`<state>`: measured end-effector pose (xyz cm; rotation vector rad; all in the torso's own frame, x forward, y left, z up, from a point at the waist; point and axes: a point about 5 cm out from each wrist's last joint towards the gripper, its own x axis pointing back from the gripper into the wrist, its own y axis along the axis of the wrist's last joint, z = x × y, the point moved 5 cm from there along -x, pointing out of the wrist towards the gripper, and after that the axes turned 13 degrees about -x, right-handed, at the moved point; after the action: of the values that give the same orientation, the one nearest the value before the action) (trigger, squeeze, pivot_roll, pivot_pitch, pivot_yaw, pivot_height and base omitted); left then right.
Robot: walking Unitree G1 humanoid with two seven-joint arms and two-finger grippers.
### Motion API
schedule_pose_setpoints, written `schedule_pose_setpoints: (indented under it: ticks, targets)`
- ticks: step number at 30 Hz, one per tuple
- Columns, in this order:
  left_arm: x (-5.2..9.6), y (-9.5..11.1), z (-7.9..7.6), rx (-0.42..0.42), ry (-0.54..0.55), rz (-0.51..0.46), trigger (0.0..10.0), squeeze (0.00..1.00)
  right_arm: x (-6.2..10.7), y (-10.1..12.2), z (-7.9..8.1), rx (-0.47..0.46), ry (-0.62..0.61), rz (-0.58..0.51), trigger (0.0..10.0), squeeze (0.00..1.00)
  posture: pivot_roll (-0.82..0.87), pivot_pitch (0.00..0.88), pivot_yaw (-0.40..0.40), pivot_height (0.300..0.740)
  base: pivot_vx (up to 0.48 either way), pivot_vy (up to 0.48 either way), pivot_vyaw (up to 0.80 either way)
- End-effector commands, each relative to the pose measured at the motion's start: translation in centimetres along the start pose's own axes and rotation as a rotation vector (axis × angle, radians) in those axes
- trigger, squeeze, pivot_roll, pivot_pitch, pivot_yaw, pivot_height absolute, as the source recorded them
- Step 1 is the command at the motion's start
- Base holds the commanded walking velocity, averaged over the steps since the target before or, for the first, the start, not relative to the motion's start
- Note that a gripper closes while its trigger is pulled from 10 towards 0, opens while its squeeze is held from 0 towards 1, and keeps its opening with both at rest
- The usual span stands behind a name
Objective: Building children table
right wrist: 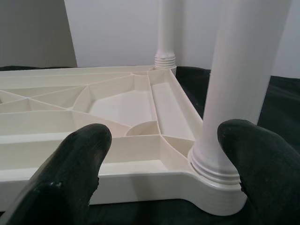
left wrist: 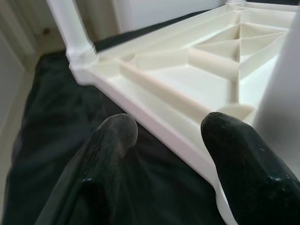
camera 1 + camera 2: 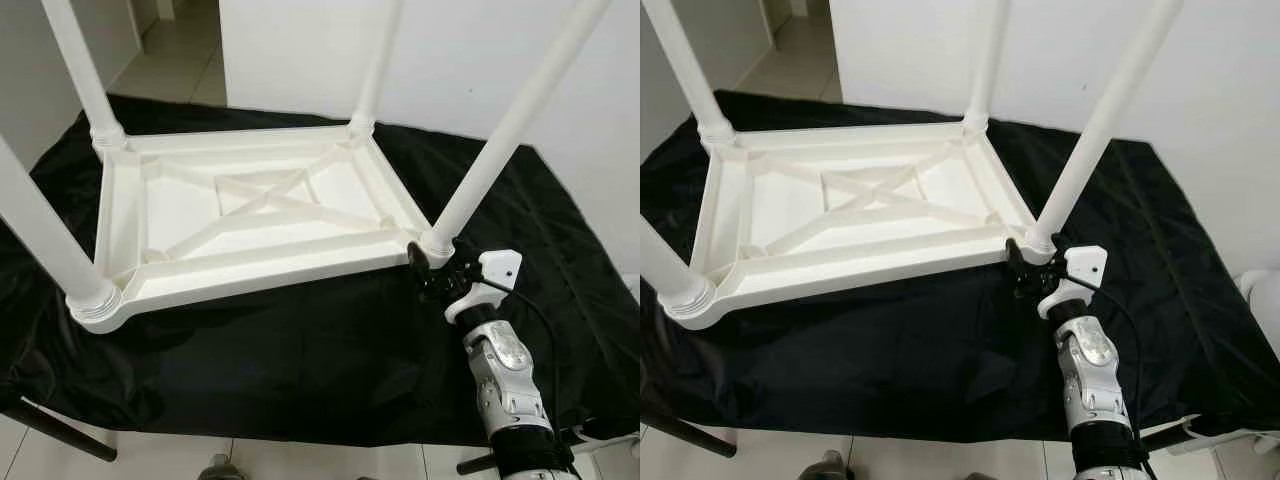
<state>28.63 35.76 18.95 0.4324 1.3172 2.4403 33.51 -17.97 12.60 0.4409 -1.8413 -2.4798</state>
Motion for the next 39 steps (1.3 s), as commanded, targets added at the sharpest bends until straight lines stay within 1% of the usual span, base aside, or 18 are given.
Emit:
schedule_pose_setpoints:
  ticks: [1,7,10,11,12,17,19,20,22,24,25,30,31,34,35,36,37,39]
  targets:
    - [-0.7,-0.8,3.0,-0.044,0.281,0.093,10.0,0.00,-0.1,-0.1,-0.1,0.002,-0.009,-0.005,10.0,0.00,0.24,0.035,-0.047,0.740,0.000,0.000,0.00]
    - [-2.4,-0.8,4.3,-0.034,0.359,0.120,10.0,0.00,-0.2,-0.2,0.4,0.002,-0.003,-0.006,10.0,0.00,0.22,0.037,-0.048,0.740,0.000,0.000,0.00]
    - [-5.1,-0.1,5.1,-0.003,0.426,0.104,10.0,0.00,0.0,-0.4,0.4,-0.004,-0.010,-0.001,10.0,0.00,0.20,0.040,-0.041,0.740,0.000,0.000,0.00]
    - [-5.1,-0.1,5.1,-0.003,0.426,0.104,10.0,0.00,0.0,-0.4,0.4,-0.004,-0.010,-0.001,10.0,0.00,0.20,0.040,-0.041,0.740,0.000,0.000,0.00]
    - [-6.6,-0.1,5.4,0.058,0.466,0.119,10.0,0.00,0.3,-0.7,0.2,-0.002,-0.024,0.003,10.0,0.00,0.19,0.039,-0.036,0.740,0.000,0.000,0.00]
    - [-7.5,-0.2,5.3,0.088,0.472,0.122,10.0,0.00,0.4,-0.8,0.1,-0.003,-0.032,0.005,10.0,0.00,0.17,0.040,-0.027,0.740,0.000,0.000,0.00]
    - [-9.3,0.1,3.9,0.111,0.417,0.103,10.0,0.00,0.8,-0.9,-0.3,-0.001,-0.056,0.006,10.0,0.00,0.15,0.039,-0.017,0.740,0.000,0.000,0.00]
    - [-9.3,0.1,3.9,0.111,0.417,0.103,10.0,0.00,0.8,-0.9,-0.3,-0.001,-0.056,0.006,10.0,0.00,0.15,0.039,-0.017,0.740,0.000,0.000,0.00]
    - [-10.7,0.5,2.5,0.130,0.364,0.073,10.0,0.00,1.0,-0.9,-0.8,0.002,-0.084,0.004,10.0,0.00,0.15,0.040,-0.011,0.740,0.000,0.000,0.00]
    - [-10.7,0.5,2.5,0.130,0.364,0.073,10.0,0.00,1.0,-0.9,-0.8,0.002,-0.084,0.004,10.0,0.00,0.15,0.040,-0.011,0.740,0.000,0.000,0.00]
    - [-11.4,0.6,0.9,0.132,0.304,0.048,10.0,0.00,1.0,-0.9,-1.2,-0.013,-0.116,-0.004,10.0,0.00,0.14,0.043,-0.011,0.740,0.000,0.000,0.00]
    - [-12.2,0.7,-1.2,0.135,0.229,0.016,10.0,0.00,0.7,-1.1,-1.5,-0.033,-0.158,0.003,10.0,0.00,0.15,0.045,-0.015,0.740,0.000,0.000,0.00]
    - [-12.9,1.4,-3.1,0.153,0.165,-0.035,10.0,0.00,0.1,-1.5,-1.3,-0.051,-0.178,0.007,10.0,0.00,0.16,0.046,-0.023,0.740,0.000,0.000,0.00]
    - [-13.6,2.3,-5.6,0.171,0.072,-0.099,10.0,0.00,-0.7,-1.7,-1.1,-0.065,-0.193,0.005,10.0,0.00,0.16,0.047,-0.029,0.740,0.000,0.000,0.00]
    - [-13.6,2.3,-5.6,0.171,0.072,-0.099,10.0,0.00,-0.7,-1.7,-1.1,-0.065,-0.193,0.005,10.0,0.00,0.16,0.047,-0.029,0.740,0.000,0.000,0.00]
    - [-14.0,2.9,-7.6,0.185,0.029,-0.124,10.0,0.00,-1.3,-2.1,-1.3,-0.063,-0.220,0.032,10.0,0.00,0.15,0.047,-0.037,0.740,0.000,0.000,0.00]
    - [-14.0,2.9,-7.6,0.185,0.029,-0.124,10.0,0.00,-1.3,-2.1,-1.3,-0.063,-0.220,0.032,10.0,0.00,0.15,0.047,-0.037,0.740,0.000,0.000,0.00]
    - [-14.3,3.5,-9.8,0.201,-0.011,-0.149,10.0,0.00,-1.8,-2.5,-1.6,-0.052,-0.253,0.060,10.0,0.00,0.15,0.046,-0.042,0.740,0.000,0.000,0.00]
